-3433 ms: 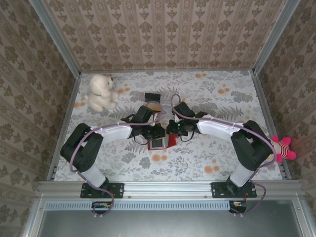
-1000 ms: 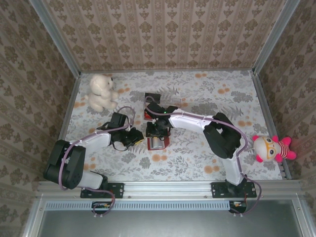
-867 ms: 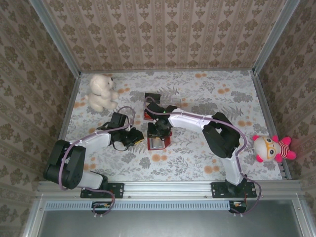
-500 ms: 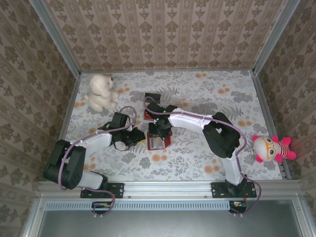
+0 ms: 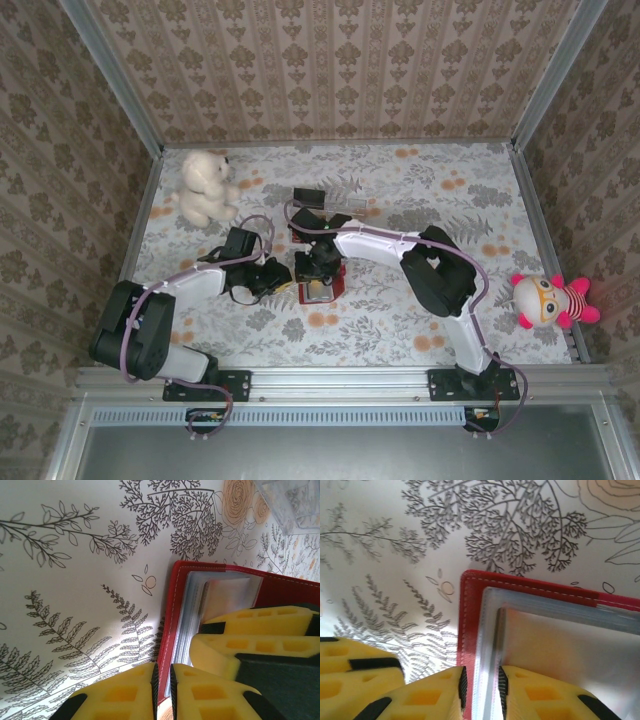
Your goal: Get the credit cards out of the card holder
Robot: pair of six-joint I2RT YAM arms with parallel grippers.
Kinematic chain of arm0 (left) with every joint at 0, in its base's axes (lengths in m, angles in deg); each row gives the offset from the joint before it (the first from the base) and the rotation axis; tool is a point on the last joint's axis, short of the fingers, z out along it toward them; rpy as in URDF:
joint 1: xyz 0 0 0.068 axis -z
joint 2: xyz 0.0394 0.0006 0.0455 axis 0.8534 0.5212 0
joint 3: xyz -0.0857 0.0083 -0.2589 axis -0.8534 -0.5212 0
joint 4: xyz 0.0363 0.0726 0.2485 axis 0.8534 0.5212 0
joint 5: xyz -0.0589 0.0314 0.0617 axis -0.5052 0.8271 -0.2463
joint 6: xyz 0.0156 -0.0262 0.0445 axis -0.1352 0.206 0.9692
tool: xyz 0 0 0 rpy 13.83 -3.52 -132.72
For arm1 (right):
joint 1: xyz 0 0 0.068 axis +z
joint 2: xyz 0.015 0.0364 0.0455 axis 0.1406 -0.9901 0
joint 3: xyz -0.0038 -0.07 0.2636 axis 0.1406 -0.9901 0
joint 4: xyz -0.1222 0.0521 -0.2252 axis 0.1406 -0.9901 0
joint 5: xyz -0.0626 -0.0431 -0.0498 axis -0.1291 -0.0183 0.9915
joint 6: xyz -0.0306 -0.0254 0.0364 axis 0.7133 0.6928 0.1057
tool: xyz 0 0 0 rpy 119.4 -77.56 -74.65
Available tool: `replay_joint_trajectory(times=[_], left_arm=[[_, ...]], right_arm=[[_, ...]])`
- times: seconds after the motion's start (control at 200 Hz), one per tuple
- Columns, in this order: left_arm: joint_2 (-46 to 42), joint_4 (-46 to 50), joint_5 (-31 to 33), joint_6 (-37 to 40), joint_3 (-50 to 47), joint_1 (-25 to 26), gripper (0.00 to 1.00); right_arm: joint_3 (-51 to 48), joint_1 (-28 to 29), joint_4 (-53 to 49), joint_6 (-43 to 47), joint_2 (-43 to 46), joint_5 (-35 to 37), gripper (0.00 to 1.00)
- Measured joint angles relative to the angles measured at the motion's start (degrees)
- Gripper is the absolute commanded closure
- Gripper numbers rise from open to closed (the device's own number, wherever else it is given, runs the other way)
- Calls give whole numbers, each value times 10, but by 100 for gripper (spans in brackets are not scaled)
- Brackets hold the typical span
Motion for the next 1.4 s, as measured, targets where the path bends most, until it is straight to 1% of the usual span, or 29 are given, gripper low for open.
replay_joint_trajectory(times=[0.095,0.29,0.5,0.755,1.02,1.21,1.4], left_arm=[[0,0,0,0,0,0,81],[1,-1,-3,0,4,9,80],[21,-11,-11,0,23,21,81],[56,-35,-19,-7,37,62,84],[99,-87,-29,-39,43,84,90],[106,-140,-44,-72,43,87,91],[110,-166,-52,-89,43,100,92]], right_arm=[[9,0,-16,2,-1,11,72],[10,1,-47,11,-1,56,73],[5,1,-63,12,6,96,72],[-18,0,-76,12,23,140,73],[-57,-11,-72,7,49,150,76],[-74,-14,-69,1,60,161,77],[-93,-14,-54,-5,73,170,76]])
